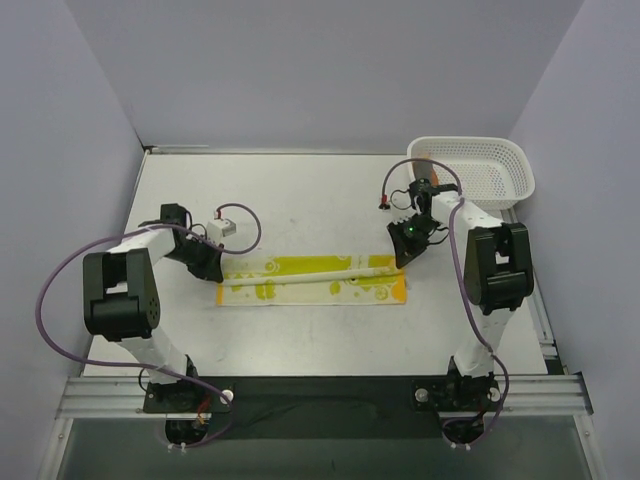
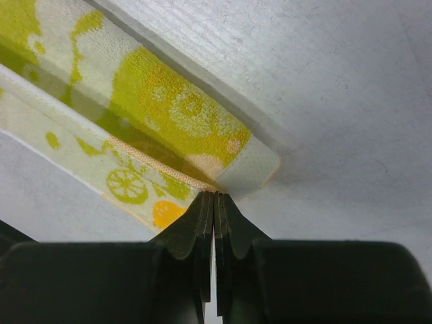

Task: Roll the towels
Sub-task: Fold the towel

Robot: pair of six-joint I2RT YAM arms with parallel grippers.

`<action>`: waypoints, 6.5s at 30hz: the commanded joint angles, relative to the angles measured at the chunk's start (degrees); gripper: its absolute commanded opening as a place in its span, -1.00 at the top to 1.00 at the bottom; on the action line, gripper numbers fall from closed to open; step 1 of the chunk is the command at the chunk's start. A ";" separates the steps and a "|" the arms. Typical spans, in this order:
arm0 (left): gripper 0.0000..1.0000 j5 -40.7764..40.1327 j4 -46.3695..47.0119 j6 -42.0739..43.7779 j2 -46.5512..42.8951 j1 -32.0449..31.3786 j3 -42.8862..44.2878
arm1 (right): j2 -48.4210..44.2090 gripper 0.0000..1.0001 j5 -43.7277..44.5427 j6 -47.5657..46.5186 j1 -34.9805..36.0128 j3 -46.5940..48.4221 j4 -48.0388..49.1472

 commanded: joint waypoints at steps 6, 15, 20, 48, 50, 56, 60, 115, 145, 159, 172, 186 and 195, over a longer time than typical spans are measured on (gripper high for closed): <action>1.00 0.74 -4.34 -0.72 -1.44 0.37 6.48 | -2.98 1.00 2.21 -1.39 -0.33 4.21 -4.27; 1.00 3.03 -13.75 2.61 -6.98 0.37 12.12 | -7.03 1.00 1.77 -2.98 0.10 5.72 -11.31; 1.00 0.57 -14.19 5.86 -7.25 0.28 7.73 | -7.38 1.00 0.37 -3.77 0.98 -0.52 -11.14; 1.00 -1.19 -8.21 1.21 -3.27 -2.09 4.19 | -4.30 1.00 4.93 -0.52 3.62 -5.89 -5.33; 1.00 0.21 -10.92 1.73 -5.30 -2.18 4.73 | -5.70 1.00 4.76 -0.69 3.80 -6.33 -6.21; 1.00 -0.66 -13.31 3.76 -8.39 -3.50 1.58 | -5.46 1.00 4.58 -1.13 4.41 -7.64 -6.48; 1.00 -1.27 -10.68 3.32 -4.80 -4.20 -1.06 | -3.87 1.00 4.41 -0.96 5.11 -8.61 -5.60; 0.21 5.76 4.53 -22.43 -1.37 -4.90 4.20 | 3.23 0.77 -6.85 13.81 2.21 6.33 -4.72; -0.08 7.96 3.12 -29.99 -9.35 -4.82 4.47 | -3.33 0.03 1.15 18.11 -4.20 10.74 -5.95; -0.20 6.64 1.98 -30.43 -10.41 -4.38 4.55 | 1.31 0.10 2.29 23.57 -3.59 1.85 -4.02; -0.21 6.46 1.63 -30.43 -9.97 -4.11 5.34 | 7.82 0.23 3.00 24.27 -2.80 2.81 -2.70; -0.22 5.76 0.84 -29.90 -9.09 -3.76 6.14 | 5.20 1.00 1.24 21.29 -6.56 4.30 -5.59; -0.23 5.31 0.75 -28.23 -7.16 -3.76 4.38 | -1.23 1.00 0.10 15.74 -8.33 8.17 -12.09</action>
